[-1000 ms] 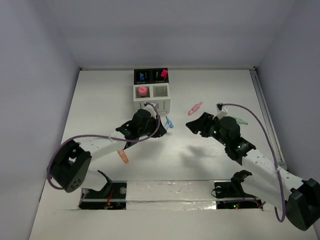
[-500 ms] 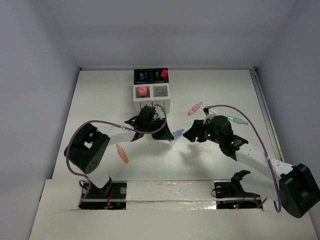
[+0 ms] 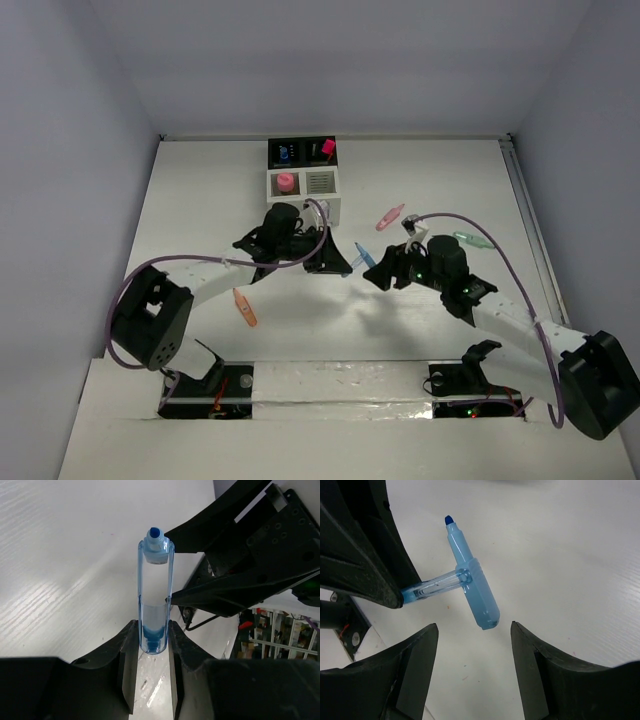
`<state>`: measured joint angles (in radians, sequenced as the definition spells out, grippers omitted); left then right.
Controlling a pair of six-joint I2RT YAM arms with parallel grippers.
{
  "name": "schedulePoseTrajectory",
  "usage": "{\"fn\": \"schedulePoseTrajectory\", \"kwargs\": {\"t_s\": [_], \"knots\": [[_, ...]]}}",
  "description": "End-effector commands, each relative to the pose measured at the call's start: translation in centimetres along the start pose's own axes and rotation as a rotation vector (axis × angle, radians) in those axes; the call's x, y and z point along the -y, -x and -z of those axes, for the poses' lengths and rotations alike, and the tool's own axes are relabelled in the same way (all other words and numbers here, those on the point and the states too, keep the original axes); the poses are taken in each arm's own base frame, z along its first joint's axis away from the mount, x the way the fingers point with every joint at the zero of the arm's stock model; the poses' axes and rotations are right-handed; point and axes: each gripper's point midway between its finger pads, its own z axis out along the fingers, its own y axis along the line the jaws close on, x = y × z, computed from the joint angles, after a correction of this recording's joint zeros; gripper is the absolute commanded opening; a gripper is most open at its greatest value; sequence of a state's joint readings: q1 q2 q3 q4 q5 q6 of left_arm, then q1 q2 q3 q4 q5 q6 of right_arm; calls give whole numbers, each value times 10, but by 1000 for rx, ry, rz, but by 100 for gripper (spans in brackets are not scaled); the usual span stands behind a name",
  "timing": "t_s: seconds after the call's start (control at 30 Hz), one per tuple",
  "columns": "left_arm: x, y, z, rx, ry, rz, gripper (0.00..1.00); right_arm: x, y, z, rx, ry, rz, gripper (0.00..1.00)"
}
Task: Sort the stationery into containers
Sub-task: Close the pen cap on the pen.
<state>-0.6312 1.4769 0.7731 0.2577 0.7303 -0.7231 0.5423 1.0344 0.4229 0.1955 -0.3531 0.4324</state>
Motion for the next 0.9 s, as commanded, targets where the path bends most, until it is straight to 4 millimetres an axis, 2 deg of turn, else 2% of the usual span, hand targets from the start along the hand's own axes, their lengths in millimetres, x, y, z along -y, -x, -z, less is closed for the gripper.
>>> {"fn": "schedulePoseTrajectory", "kwargs": {"t_s": [0.0,0.2,0.5,0.87], "knots": [[20,1,17,3,-76,-29,0,-19,16,3,76,107,78,66],[31,-3,27,-12,-84,-55,0,-27,21,4,95,152,107,69],[36,-11,34,-29,-102,-54,0,-37,25,7,102,199,122,63],[43,-16,37,-37,-148,-33,0,-40,28,12,119,204,128,43]]}}
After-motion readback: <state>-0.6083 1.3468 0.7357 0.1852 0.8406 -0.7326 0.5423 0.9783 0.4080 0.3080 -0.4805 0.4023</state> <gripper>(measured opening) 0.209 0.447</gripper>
